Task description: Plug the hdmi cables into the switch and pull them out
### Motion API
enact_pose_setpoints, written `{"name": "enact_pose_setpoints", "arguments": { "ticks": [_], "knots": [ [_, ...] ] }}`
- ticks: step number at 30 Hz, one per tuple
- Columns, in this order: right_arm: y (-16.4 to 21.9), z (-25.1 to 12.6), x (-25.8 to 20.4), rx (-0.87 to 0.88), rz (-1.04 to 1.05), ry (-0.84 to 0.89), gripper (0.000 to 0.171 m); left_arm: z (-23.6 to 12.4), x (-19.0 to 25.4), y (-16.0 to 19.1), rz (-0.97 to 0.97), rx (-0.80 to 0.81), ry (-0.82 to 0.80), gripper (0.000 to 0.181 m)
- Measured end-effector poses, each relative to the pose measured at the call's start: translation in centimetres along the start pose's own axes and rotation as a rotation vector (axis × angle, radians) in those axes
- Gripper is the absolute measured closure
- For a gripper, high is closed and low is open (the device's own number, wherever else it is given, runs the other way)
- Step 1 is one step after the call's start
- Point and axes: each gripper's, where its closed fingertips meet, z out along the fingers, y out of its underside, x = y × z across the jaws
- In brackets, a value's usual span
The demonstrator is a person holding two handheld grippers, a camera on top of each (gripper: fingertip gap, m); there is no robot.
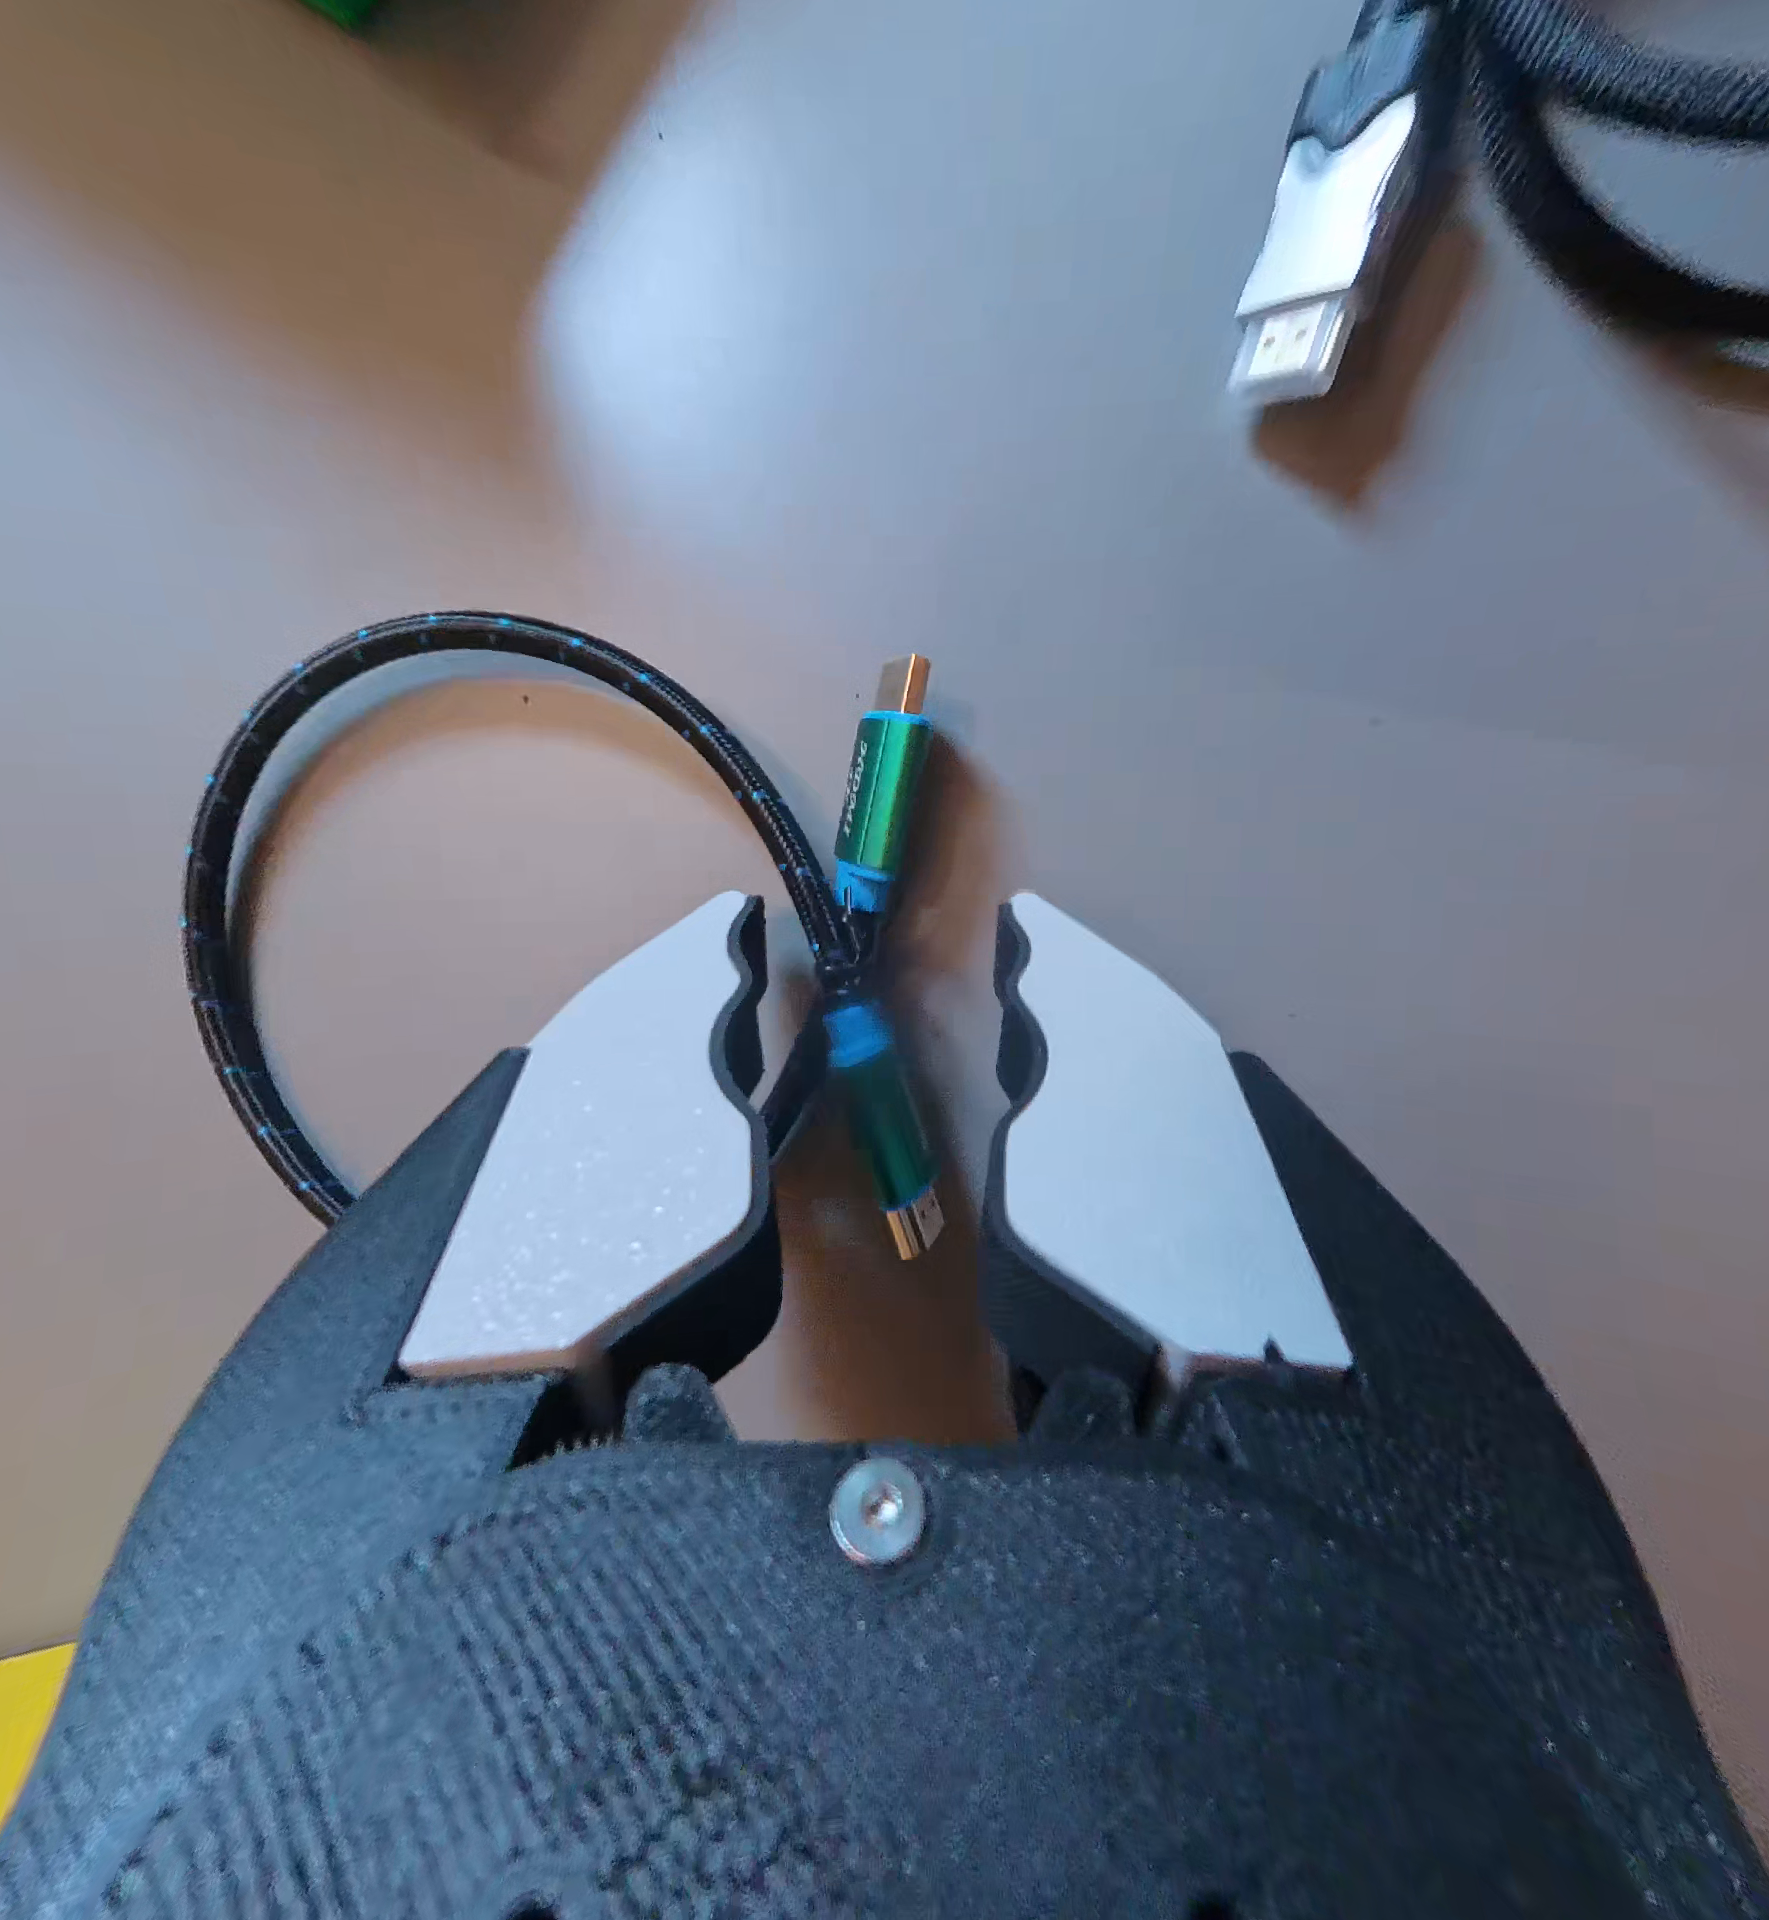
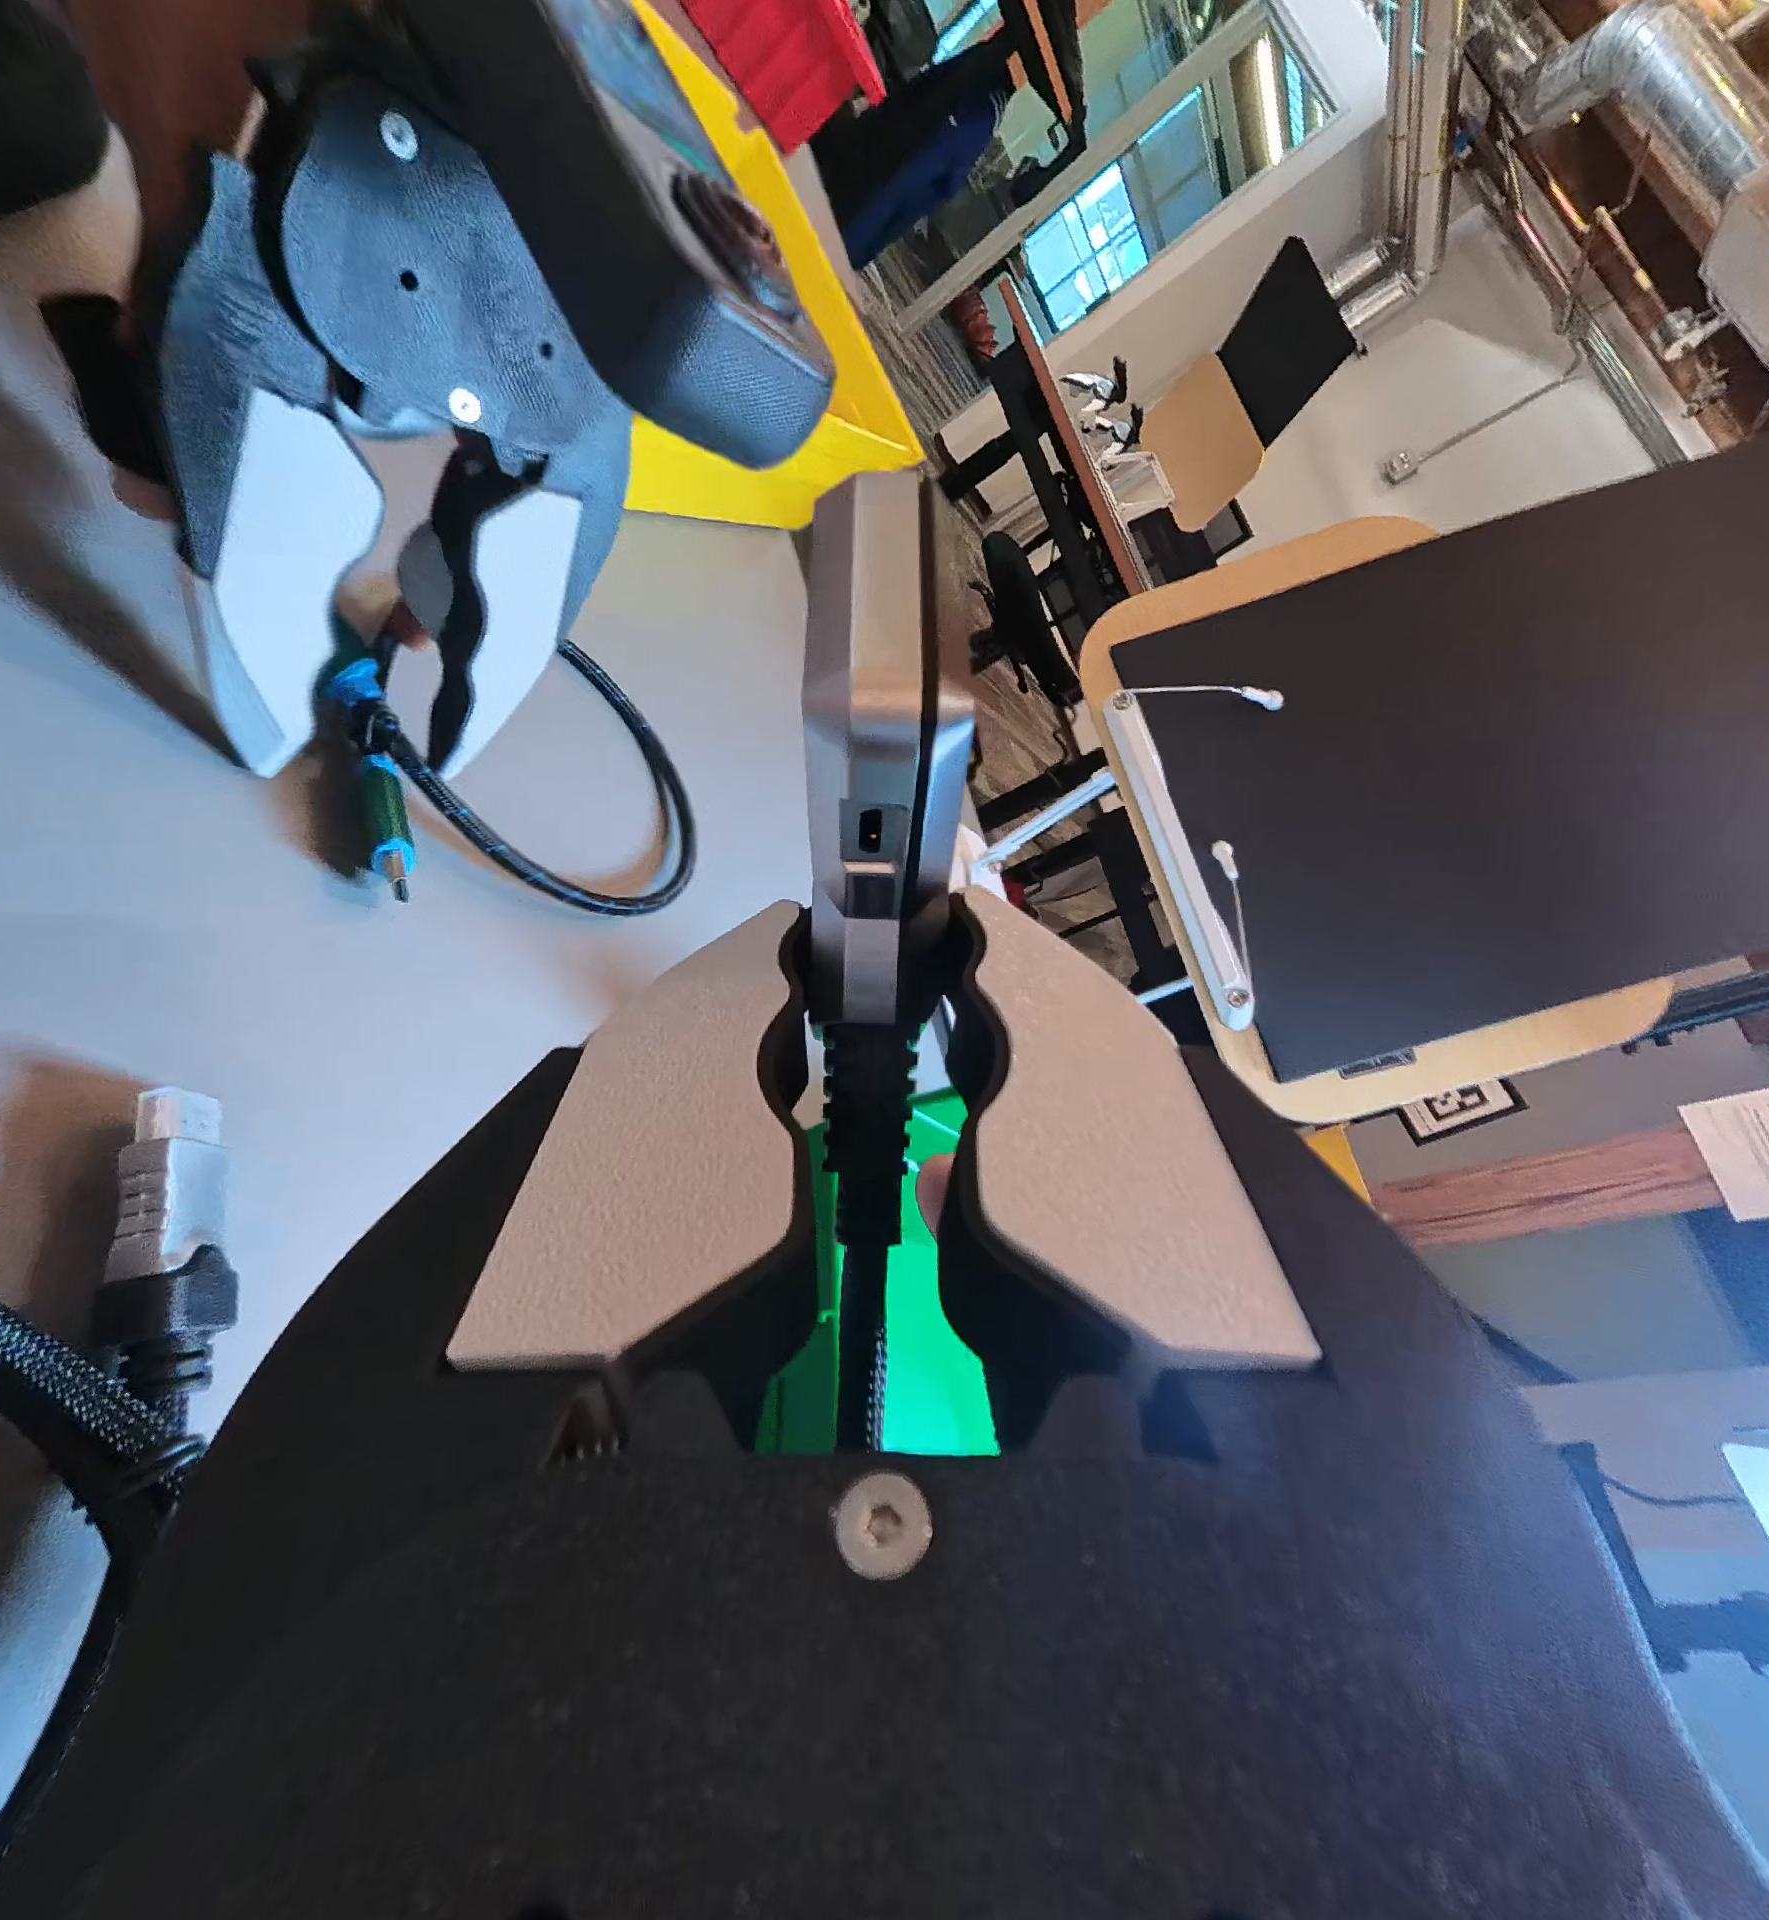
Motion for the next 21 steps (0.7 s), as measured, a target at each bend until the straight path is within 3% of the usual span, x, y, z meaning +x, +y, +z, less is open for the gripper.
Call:
{"name": "enact_pose_setpoints", "arguments": {
  "ticks": [1, 2, 7, 14, 21],
  "knots": [
    [-0.1, 0.0, -0.4, 0.006, -0.015, -0.018, 0.148, 0.2, -0.1, -0.7, 0.018, 0.04, -0.014, 0.147],
    [-0.1, 0.1, -0.8, 0.012, -0.033, -0.031, 0.148, 0.4, -0.2, -1.0, 0.041, 0.05, -0.029, 0.16],
    [0.2, 0.3, -2.1, 0.023, -0.09, -0.081, 0.148, -0.3, -2.3, -0.7, 0.141, 0.047, -0.186, 0.165],
    [1.4, 1.2, -3.0, -0.029, -0.121, -0.1, 0.148, -6.8, -4.8, -2.0, 0.076, 0.212, -0.409, 0.166],
    [1.0, 2.4, -5.4, -0.071, -0.223, -0.151, 0.148, -6.8, -3.4, -2.9, 0.118, 0.194, -0.41, 0.166]
  ]
}}
